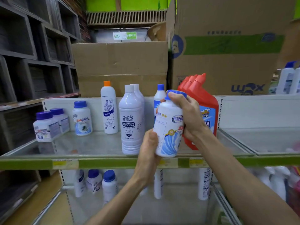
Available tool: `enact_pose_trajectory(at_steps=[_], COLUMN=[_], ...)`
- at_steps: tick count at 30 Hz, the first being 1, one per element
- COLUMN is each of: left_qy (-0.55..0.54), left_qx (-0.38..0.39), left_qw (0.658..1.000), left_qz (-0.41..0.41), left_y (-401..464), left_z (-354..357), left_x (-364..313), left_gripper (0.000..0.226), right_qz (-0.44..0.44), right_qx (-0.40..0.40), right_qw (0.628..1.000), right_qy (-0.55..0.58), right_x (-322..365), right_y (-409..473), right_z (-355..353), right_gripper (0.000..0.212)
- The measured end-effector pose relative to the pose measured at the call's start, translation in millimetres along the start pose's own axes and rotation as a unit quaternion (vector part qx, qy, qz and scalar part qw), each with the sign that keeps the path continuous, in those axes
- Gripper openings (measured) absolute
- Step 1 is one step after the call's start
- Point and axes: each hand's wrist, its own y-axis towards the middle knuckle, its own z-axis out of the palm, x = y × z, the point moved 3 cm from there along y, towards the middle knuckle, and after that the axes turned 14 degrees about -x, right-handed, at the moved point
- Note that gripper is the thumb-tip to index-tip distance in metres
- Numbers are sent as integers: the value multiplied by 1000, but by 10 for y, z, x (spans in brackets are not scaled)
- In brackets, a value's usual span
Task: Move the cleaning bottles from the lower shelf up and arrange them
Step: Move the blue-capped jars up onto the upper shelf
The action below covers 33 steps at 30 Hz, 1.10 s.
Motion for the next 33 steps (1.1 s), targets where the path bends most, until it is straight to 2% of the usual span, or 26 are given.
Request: enact_pose_trajectory(at_steps=[6, 10, 13, 15, 18, 22, 27, 30, 31, 33], left_qy=[52, 99, 29, -17, -130, -193, -166, -145, -135, -114], left_qx=[1, -29, -23, -26, 22, 61, 40, 10, 0, -24], left_qw=[998, 991, 998, 999, 989, 974, 981, 986, 988, 991], left_qz=[38, 79, 42, 8, -67, -98, -88, -80, -76, -67], left_y=[34, 43, 36, 14, -47, -127, -220, -270, -284, -311], left_z=[-213, -385, -474, -520, -530, -491, -489, -535, -564, -641], left_x=[-162, -223, -307, -366, -402, -420, -507, -554, -562, -584], left_gripper=[86, 74, 67, 69, 63, 62, 61, 66, 70, 77], right_qz=[-22, -69, -82, -69, -45, -26, 9, 23, 21, 14], right_qx=[-2, -43, -58, -39, 0, 28, 48, 63, 70, 81], right_qw=[1000, 995, 991, 994, 997, 998, 998, 997, 997, 996], right_qy=[-3, -52, -84, -73, -58, -52, -33, -25, -23, -27], right_x=[8, -36, -83, -105, -145, -187, -209, -223, -235, -282], right_y=[-96, -192, -262, -284, -327, -363, -348, -393, -408, -439], right_z=[270, 426, 564, 640, 732, 807, 839, 888, 902, 921], right_gripper=[53, 53, 46, 40, 41, 43, 44, 72, 74, 63])
